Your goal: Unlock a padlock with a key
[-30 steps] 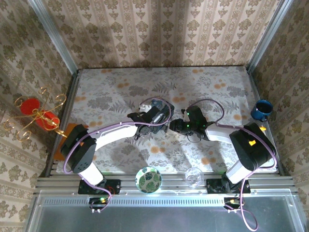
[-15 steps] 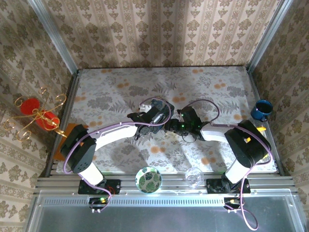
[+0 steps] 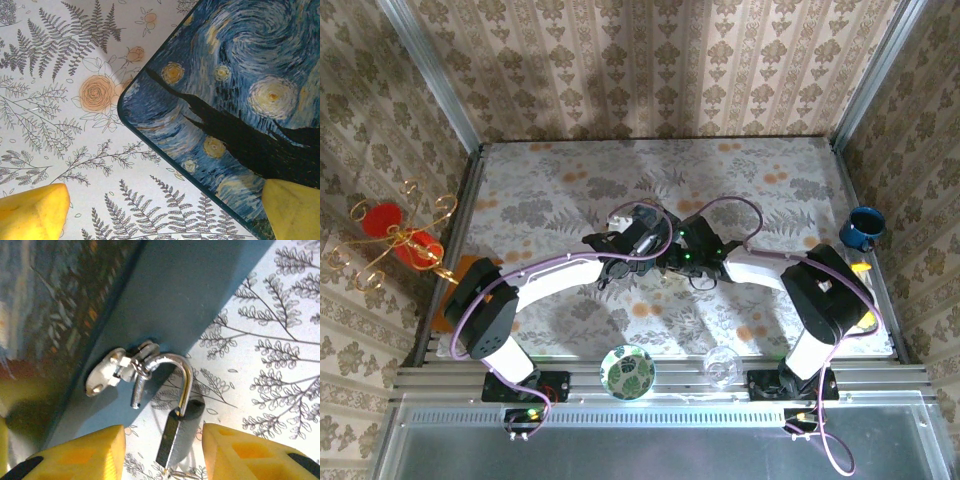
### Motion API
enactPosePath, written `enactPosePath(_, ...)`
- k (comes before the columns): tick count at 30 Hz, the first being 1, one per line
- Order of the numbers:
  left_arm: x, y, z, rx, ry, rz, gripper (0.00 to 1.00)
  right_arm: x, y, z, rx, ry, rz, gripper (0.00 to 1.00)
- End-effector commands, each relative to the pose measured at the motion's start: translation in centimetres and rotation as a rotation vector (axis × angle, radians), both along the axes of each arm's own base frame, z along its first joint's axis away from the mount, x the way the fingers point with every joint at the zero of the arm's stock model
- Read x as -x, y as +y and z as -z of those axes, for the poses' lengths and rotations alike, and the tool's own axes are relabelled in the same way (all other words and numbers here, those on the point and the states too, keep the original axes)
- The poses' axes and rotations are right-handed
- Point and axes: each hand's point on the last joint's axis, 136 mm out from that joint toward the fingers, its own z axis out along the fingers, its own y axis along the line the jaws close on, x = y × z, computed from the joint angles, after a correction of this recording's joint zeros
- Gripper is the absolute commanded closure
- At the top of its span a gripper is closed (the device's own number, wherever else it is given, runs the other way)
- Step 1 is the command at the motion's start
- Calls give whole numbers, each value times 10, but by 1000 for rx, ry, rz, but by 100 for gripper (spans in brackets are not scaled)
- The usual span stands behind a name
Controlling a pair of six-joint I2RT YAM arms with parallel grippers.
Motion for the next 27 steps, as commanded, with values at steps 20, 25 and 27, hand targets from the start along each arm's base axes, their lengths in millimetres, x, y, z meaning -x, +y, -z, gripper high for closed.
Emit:
enactPosePath(20,16,24,26,-92,104,-1,0,9,-18,10,159,20,26,93)
enactPosePath(25,18,25,26,-96,107,0,0,4,-21,3,149,-6,40,98)
enactPosePath(27,18,26,26,-98,107,-1,0,2,-22,-1,140,-19,44,99)
